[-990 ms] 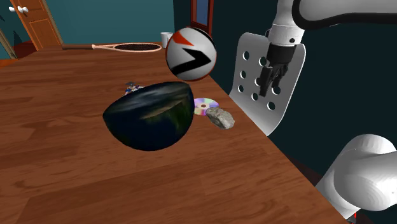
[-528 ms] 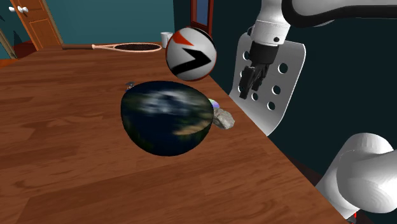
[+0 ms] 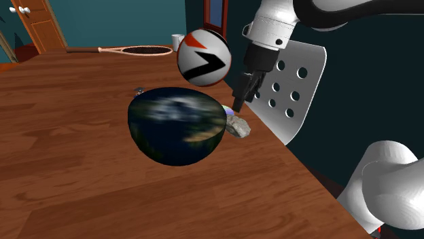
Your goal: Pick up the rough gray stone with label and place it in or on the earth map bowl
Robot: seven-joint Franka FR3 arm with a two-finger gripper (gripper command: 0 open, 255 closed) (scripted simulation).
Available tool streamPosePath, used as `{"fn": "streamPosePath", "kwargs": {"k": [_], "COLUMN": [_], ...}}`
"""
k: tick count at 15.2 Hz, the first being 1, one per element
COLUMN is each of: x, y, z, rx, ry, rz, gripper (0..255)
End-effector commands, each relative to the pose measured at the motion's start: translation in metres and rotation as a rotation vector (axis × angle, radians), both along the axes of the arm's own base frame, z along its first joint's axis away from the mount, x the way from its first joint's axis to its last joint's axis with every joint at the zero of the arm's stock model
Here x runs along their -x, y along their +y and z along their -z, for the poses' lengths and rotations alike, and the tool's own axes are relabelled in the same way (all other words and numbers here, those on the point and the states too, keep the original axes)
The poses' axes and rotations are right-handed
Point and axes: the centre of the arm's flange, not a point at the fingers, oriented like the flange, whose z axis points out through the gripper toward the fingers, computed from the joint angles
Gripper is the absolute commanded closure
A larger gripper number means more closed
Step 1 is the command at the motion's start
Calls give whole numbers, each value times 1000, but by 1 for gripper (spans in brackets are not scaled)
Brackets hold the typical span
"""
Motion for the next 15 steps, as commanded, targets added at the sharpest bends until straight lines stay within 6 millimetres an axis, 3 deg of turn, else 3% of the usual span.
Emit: {"fn": "streamPosePath", "kwargs": {"k": [1, 2, 10, 15], "x": [-1, 0, -5, -5], "y": [21, 30, 38, 38], "z": [-2, -4, 35, 35], "rx": [-26, -35, -35, -35], "ry": [-18, -26, -26, -26], "rz": [-32, -45, -45, -45], "gripper": [0, 0, 0, 0]}}
